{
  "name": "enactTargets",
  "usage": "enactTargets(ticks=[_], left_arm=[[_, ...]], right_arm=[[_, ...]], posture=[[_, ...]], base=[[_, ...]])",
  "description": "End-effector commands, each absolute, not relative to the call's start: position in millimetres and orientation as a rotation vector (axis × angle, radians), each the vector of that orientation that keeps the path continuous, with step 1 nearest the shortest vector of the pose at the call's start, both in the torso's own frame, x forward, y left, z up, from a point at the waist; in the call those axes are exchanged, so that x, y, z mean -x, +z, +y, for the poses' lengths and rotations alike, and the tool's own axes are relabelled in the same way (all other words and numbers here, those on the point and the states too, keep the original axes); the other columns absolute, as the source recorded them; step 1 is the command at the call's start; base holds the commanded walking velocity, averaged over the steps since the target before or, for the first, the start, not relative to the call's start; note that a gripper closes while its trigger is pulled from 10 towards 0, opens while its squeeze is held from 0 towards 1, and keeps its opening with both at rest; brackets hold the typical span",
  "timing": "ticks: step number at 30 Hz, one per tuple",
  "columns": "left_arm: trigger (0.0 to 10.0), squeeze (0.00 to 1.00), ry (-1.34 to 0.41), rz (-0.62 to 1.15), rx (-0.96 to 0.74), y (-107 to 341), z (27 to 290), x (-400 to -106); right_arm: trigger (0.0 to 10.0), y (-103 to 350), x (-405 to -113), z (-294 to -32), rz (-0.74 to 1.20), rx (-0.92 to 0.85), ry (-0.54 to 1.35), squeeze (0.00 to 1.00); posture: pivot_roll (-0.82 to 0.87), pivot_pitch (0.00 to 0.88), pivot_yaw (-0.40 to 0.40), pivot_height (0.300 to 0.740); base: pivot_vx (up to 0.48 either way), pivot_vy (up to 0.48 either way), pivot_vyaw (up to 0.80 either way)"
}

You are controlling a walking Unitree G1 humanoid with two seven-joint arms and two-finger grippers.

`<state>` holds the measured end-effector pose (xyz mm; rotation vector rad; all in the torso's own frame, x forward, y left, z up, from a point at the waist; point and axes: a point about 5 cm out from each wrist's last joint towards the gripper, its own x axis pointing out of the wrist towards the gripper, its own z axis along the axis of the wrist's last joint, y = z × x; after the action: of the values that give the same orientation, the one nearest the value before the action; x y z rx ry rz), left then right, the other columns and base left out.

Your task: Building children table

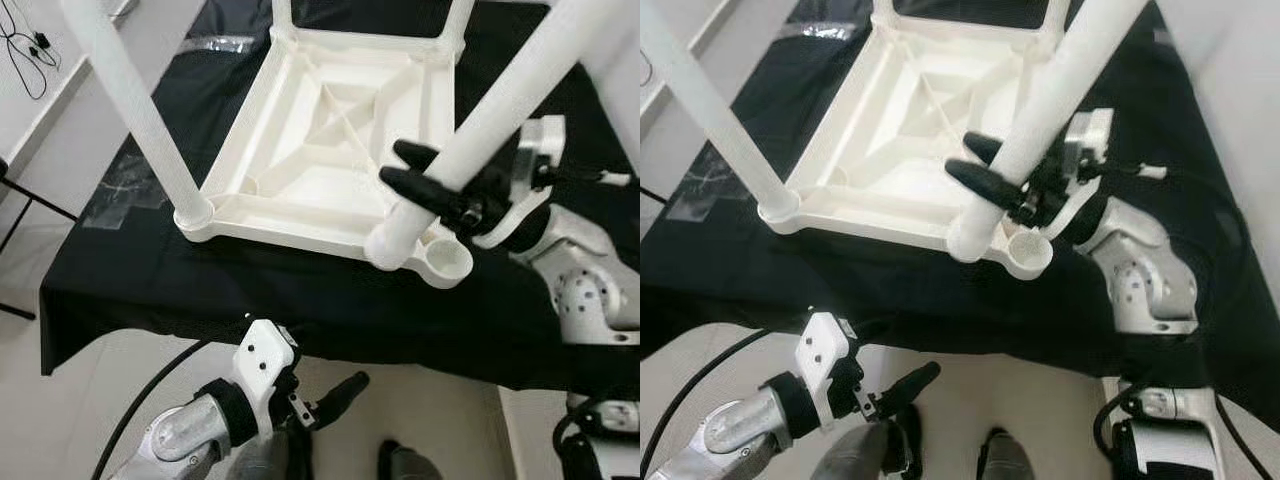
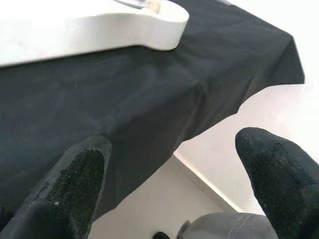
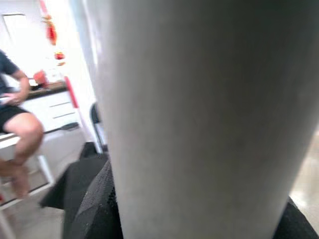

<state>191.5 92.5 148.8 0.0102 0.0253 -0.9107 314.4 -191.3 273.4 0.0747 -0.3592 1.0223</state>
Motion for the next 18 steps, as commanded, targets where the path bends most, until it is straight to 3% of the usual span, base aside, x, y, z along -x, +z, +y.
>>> enactTargets(ticks=[1, 9, 18], left_arm=[[10.0, 0.0, -0.883, 0.045, -0.008, 145, 96, -192], [10.0, 0.0, -0.869, 0.055, 0.02, 144, 98, -192], [10.0, 0.0, -0.96, 0.046, 0.026, 143, 91, -182]], right_arm=[[10.0, 279, -314, -199, -0.391, -0.059, 1.006, 0.0], [10.0, 282, -307, -204, -0.385, -0.07, 1.085, 0.0], [10.0, 285, -287, -184, -0.373, -0.081, 1.331, 0.0]], posture=[[0.04, 0.358, -0.011, 0.74], [0.04, 0.369, -0.011, 0.74], [0.04, 0.382, -0.007, 0.74]], base=[[0.0, 0.0, 0.0], [0.0, -0.415, 0.0], [0.0, 0.0, 0.0]])
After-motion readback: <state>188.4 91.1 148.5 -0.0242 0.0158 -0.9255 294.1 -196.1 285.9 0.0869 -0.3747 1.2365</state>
